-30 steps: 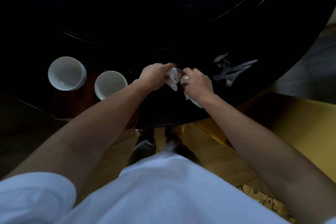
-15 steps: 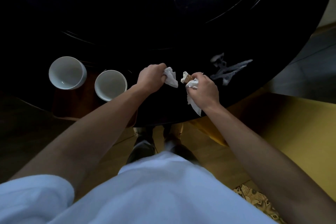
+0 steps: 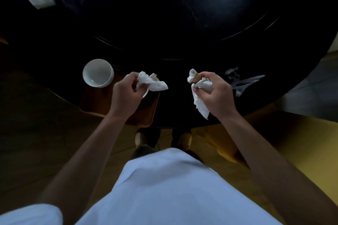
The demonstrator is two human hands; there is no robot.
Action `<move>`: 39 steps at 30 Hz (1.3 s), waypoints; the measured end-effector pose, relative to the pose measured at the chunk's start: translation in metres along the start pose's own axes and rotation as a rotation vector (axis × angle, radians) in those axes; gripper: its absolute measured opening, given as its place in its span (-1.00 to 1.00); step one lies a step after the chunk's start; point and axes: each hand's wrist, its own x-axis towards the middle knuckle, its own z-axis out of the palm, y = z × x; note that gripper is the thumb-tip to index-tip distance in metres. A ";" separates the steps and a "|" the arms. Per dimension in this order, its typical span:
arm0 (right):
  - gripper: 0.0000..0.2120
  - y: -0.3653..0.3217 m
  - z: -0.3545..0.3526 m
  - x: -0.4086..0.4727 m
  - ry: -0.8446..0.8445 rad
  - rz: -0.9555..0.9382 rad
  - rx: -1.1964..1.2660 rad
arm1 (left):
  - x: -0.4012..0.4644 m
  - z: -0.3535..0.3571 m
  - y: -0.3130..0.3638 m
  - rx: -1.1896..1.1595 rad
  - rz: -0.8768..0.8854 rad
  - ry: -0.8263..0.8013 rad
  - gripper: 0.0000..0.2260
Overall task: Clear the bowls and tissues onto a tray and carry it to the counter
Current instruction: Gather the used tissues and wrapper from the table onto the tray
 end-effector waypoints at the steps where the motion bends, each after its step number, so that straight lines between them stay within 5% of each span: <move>1: -0.65 -0.008 0.001 -0.003 0.007 -0.013 0.010 | -0.006 -0.009 -0.004 -0.017 -0.022 0.000 -0.79; 20: -0.59 -0.140 0.148 -0.110 0.187 0.022 -0.081 | -0.056 -0.182 -0.160 -0.044 -0.024 -0.140 -0.78; 39: -0.56 -0.120 0.271 -0.094 0.045 0.061 -0.102 | -0.024 -0.129 -0.238 0.055 0.052 -0.177 -0.75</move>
